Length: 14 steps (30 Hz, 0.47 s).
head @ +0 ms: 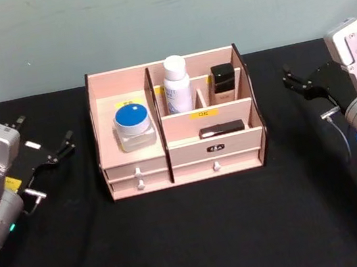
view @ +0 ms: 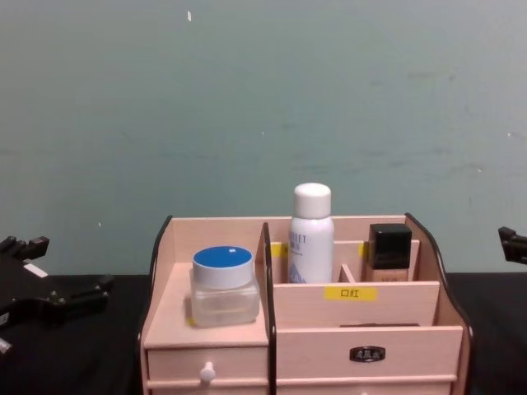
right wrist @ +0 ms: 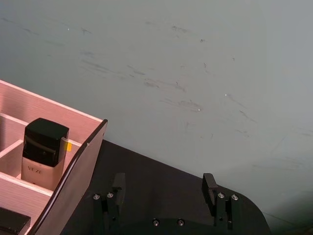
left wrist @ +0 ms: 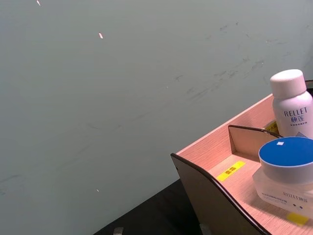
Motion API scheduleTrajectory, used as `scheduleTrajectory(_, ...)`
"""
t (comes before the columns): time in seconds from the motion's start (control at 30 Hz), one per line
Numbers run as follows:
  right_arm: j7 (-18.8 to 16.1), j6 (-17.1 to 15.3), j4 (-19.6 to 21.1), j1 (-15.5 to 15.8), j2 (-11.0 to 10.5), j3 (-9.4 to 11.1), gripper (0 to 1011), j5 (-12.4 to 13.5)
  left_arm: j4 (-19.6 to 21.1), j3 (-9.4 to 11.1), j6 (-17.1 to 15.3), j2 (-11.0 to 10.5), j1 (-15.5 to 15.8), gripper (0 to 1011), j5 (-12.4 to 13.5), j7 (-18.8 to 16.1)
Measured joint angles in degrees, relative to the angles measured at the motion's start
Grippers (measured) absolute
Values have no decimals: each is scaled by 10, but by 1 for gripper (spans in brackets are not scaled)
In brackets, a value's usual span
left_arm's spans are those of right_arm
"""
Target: Pick up the facial cleanser and watermelon frost from the table and place them into the tiered storage box.
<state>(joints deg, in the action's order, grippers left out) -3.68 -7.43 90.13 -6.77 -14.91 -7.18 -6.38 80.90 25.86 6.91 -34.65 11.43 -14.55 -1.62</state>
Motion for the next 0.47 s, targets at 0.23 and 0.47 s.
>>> scheduleTrajectory(0.23,1,0,1,0,0,0,1002,0,0,0,0,0,0,1010,0,0)
scheduleTrajectory(0.47,2,0,2,0,-1,0,1002,0,0,0,0,0,0,1010,0,0)
